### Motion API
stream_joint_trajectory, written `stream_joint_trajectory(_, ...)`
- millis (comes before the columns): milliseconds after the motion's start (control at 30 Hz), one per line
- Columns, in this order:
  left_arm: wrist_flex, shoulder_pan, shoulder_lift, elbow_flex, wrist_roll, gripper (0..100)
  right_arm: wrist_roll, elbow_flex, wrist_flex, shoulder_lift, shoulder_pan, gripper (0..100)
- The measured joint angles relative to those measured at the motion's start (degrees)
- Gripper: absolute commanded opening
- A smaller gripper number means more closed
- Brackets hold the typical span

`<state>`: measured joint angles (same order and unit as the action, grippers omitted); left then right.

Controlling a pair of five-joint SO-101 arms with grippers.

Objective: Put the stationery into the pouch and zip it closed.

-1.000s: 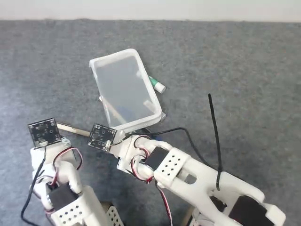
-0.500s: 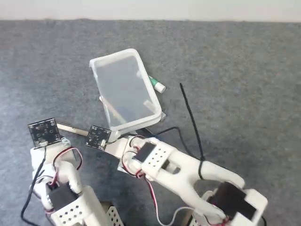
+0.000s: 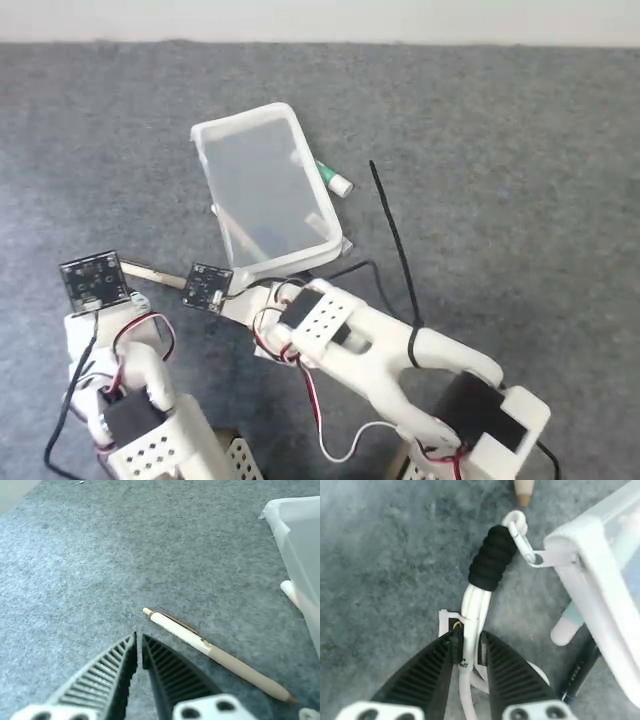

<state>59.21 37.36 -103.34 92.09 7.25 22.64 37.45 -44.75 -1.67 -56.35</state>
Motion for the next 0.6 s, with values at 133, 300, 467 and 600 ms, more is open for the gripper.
stream_joint_trajectory(133, 0.00, 0.00, 0.00, 0.00, 0.00, 1, 0.35, -1.67, -5.98, -0.88, 1.67, 0.7)
stream_joint_trajectory(300, 0.00, 0.00, 0.00, 0.00, 0.00, 1, 0.62, -1.76, -10.55, -6.15, 5.98, 0.7)
stream_joint_trajectory(467, 0.00, 0.00, 0.00, 0.00, 0.00, 1, 0.70, -1.76, -13.45, -9.93, 10.20, 0.7)
stream_joint_trajectory(600, 0.00, 0.00, 0.00, 0.00, 0.00, 1, -0.26, -1.76, -14.95, -11.34, 12.66, 0.7)
